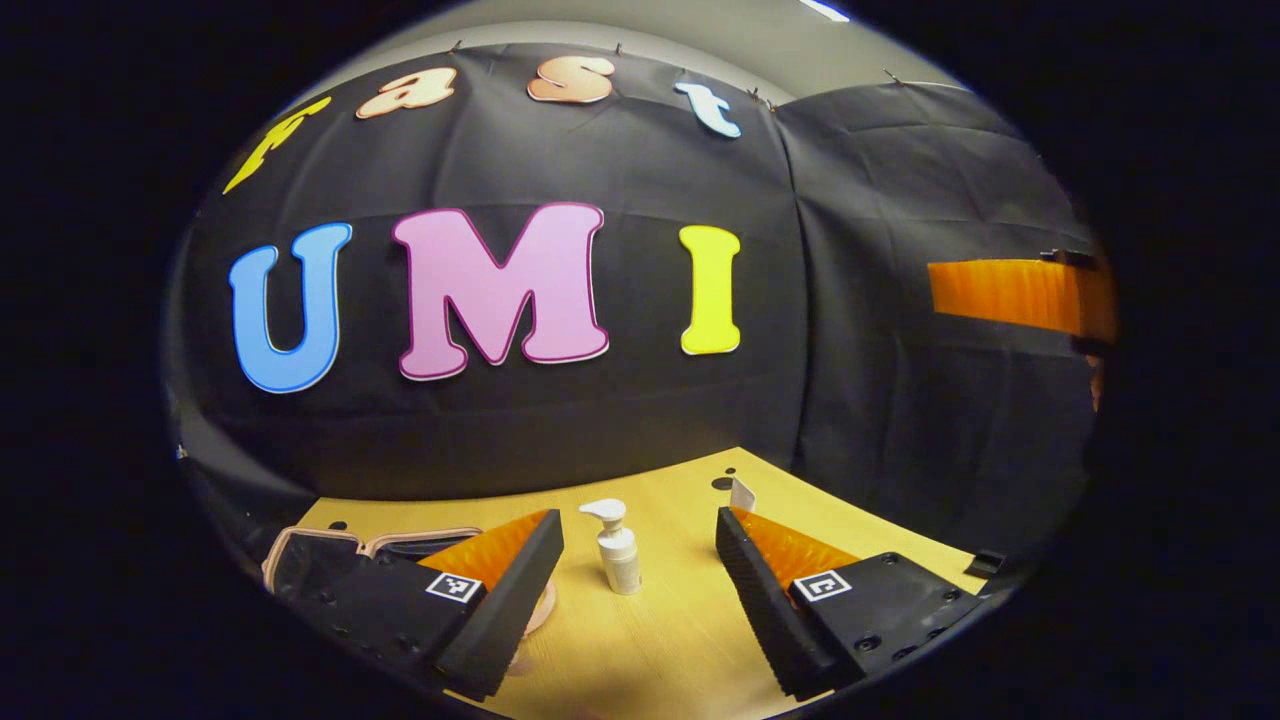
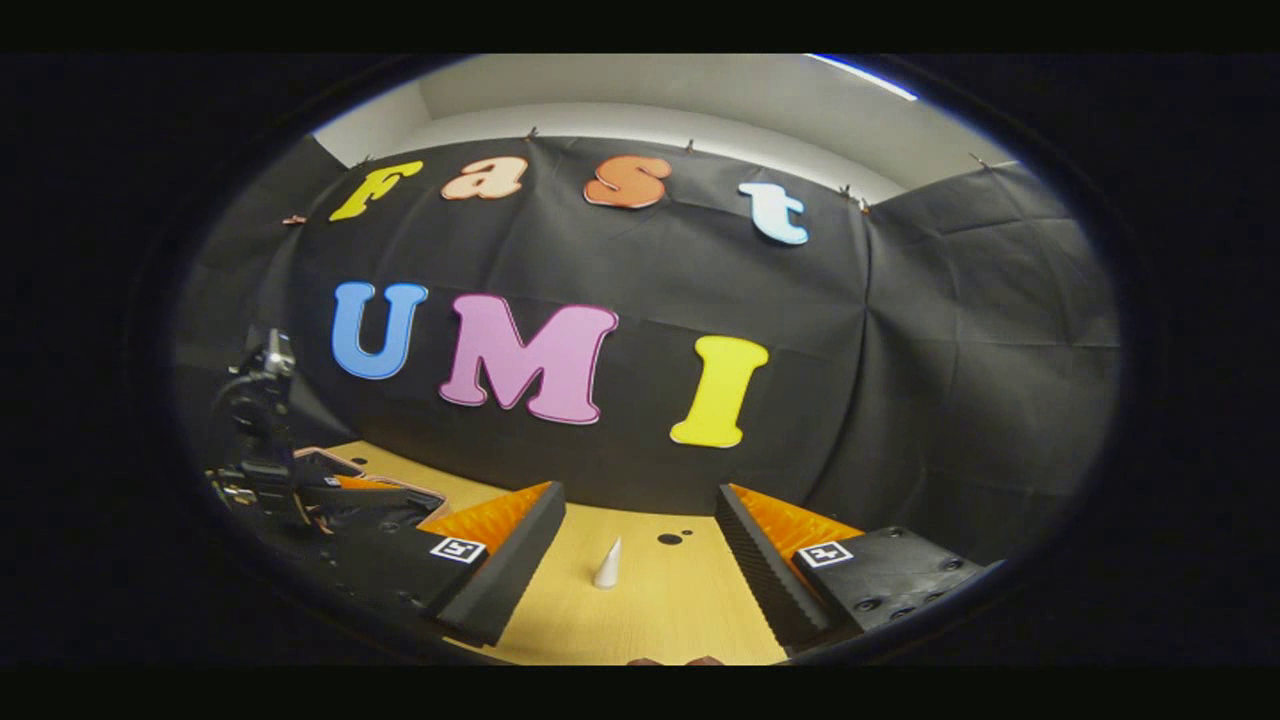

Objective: First open the suitcase, pack the skin care products into it, and then close the suitcase.

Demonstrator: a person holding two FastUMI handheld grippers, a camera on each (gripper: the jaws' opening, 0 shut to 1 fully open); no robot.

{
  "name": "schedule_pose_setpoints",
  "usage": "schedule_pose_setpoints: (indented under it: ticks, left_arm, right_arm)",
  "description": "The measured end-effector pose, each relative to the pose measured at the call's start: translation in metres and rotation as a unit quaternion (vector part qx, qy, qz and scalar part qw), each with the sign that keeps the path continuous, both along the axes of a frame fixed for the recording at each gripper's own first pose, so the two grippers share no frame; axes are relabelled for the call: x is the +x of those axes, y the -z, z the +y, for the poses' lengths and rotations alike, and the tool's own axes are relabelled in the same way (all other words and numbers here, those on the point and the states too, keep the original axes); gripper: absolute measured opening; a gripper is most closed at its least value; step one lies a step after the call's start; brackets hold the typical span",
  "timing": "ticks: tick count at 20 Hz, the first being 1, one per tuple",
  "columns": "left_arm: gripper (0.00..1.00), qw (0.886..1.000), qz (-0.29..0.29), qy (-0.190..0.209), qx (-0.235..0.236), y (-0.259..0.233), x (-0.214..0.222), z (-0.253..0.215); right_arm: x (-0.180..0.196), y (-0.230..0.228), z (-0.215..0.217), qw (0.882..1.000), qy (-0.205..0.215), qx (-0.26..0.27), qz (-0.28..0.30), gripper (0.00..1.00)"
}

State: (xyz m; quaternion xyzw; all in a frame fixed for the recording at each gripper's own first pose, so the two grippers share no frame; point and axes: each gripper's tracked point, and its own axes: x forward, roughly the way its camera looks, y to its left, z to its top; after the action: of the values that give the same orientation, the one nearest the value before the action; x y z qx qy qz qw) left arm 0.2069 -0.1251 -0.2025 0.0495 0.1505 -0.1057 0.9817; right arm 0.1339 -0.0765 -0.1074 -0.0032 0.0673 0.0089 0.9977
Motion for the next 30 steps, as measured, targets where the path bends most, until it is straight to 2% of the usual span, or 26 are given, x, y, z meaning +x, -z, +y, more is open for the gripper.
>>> schedule_pose_setpoints:
  ticks: [3,8,11,14,20,22,23,26,30]
  left_arm:
    - [0.98,0.999,0.040,-0.025,0.003,0.049,0.044,-0.004]
    - [0.98,0.993,0.088,-0.079,-0.010,0.117,0.095,0.005]
    - [0.98,0.989,0.120,-0.087,-0.021,0.156,0.113,0.003]
    - [0.98,0.987,0.130,-0.093,-0.008,0.179,0.127,0.007]
    - [0.98,0.986,0.146,-0.083,0.011,0.202,0.137,0.007]
    - [0.58,0.987,0.142,-0.075,-0.002,0.207,0.146,0.005]
    - [0.60,0.987,0.145,-0.072,-0.001,0.208,0.147,0.004]
    - [0.59,0.986,0.152,-0.061,0.002,0.206,0.146,0.004]
    - [0.58,0.985,0.164,-0.056,-0.011,0.205,0.144,0.003]
  right_arm:
    - [0.036,0.028,-0.009,0.999,-0.031,0.019,0.020,0.96]
    - [0.079,0.061,-0.030,0.997,-0.055,0.010,0.047,0.97]
    - [0.089,0.069,-0.039,0.997,-0.058,0.001,0.058,0.96]
    - [0.092,0.084,-0.045,0.995,-0.060,-0.015,0.073,0.97]
    - [0.105,0.152,-0.018,0.987,-0.072,-0.012,0.141,0.97]
    - [0.109,0.175,-0.008,0.985,-0.077,-0.014,0.156,0.98]
    - [0.111,0.188,-0.003,0.983,-0.081,-0.015,0.163,0.97]
    - [0.121,0.236,0.009,0.977,-0.076,-0.012,0.201,0.97]
    - [0.132,0.302,0.026,0.964,-0.039,0.048,0.258,0.97]
